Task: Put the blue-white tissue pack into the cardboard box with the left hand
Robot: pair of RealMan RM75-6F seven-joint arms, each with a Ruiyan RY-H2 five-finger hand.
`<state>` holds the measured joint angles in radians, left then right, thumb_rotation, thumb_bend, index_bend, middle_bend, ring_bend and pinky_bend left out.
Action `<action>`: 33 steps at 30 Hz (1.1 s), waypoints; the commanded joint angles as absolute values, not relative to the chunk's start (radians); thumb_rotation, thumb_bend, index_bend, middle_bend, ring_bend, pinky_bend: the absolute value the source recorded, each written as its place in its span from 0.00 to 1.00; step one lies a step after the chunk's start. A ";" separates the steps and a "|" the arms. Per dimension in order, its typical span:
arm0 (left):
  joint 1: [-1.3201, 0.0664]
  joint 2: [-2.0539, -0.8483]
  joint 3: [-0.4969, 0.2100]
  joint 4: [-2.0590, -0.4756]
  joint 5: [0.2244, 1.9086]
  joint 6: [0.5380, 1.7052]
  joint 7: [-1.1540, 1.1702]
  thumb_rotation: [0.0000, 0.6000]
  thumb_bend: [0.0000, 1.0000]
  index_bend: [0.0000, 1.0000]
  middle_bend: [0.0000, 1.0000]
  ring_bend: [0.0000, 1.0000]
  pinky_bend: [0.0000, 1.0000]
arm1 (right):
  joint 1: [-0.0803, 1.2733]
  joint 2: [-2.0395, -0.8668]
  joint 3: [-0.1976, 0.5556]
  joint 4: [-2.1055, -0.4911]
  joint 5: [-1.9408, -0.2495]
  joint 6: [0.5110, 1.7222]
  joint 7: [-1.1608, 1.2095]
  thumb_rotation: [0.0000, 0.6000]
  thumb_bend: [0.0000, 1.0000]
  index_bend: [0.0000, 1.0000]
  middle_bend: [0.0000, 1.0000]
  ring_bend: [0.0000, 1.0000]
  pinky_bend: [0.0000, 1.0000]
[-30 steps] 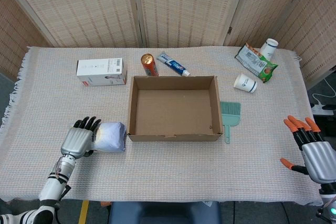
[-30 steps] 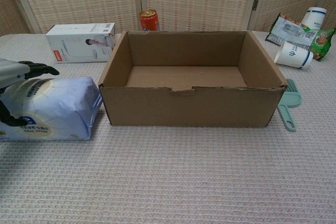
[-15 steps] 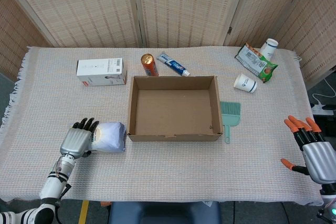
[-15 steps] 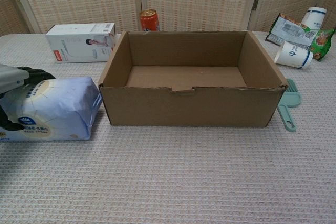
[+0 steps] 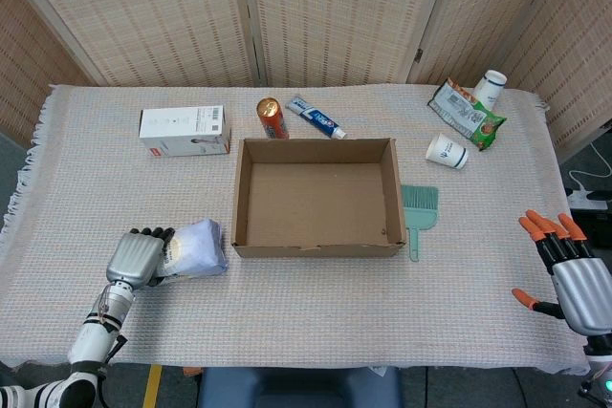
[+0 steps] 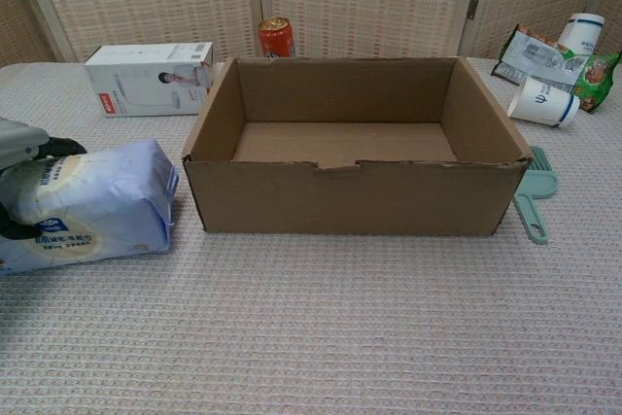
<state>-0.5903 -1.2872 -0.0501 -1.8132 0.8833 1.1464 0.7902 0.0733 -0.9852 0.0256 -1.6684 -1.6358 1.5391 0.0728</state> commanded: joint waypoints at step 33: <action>-0.641 -0.950 -0.140 -2.132 1.034 1.298 0.841 1.00 0.26 0.59 0.66 0.60 0.65 | 0.070 -0.980 0.024 -1.674 -1.644 1.547 0.077 1.00 0.00 0.05 0.03 0.00 0.00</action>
